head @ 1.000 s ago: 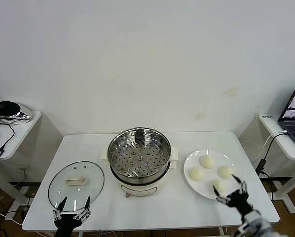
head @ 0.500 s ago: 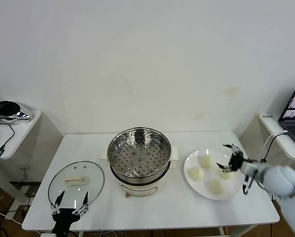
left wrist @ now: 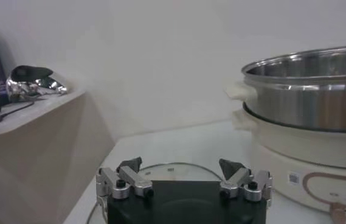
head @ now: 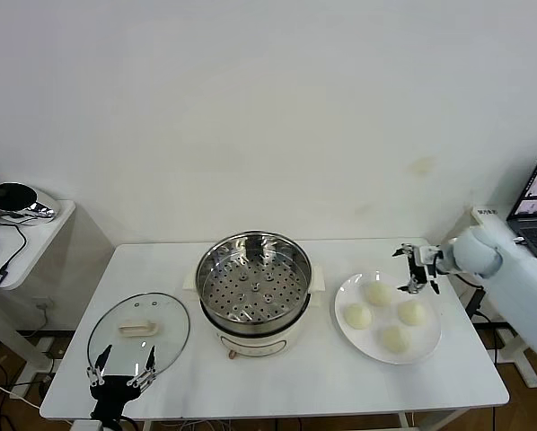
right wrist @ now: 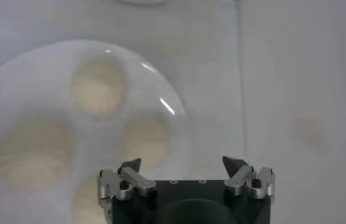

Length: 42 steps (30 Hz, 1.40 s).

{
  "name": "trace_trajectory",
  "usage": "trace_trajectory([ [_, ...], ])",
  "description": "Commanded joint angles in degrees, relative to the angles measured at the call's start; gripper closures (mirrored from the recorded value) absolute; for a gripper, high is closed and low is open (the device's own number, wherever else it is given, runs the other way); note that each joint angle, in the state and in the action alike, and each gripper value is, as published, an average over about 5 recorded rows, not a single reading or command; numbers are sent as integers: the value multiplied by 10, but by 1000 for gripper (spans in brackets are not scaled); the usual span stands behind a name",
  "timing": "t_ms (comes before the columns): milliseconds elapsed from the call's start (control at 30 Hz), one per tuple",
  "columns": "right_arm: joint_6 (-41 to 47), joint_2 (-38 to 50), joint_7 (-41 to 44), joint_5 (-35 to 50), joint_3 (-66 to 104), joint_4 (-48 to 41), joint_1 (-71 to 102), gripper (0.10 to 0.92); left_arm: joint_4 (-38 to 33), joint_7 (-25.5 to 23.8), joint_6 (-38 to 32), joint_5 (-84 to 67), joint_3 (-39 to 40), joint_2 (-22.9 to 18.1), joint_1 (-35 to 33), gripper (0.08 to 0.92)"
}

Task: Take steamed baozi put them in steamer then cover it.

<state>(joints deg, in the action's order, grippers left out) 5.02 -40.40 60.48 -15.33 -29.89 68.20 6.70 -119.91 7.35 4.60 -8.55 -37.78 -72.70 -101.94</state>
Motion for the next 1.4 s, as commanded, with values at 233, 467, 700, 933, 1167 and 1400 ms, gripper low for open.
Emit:
trace_trajectory([
  [233,-15,-85,40,-25,-99,-126,-56,203,4,0,-1,6,-6,0,-1,177],
  [467,-16,-110,24,-31,-87,-157,-50,203,8,-1,-3,11,-9,-1,0,177],
  [700,-19,-130,15,-33,-82,-175,-43,203,15,-1,-9,17,-12,-2,0,177],
  [933,-22,-146,11,-46,-75,-189,-38,209,17,-1,-14,22,-12,-3,0,177],
  [1167,-24,-149,9,-51,-76,-192,-40,286,18,0,-16,24,-12,-3,0,177],
  [1400,-27,-144,8,-55,-77,-190,-41,401,18,0,-17,23,-14,-3,-1,177],
])
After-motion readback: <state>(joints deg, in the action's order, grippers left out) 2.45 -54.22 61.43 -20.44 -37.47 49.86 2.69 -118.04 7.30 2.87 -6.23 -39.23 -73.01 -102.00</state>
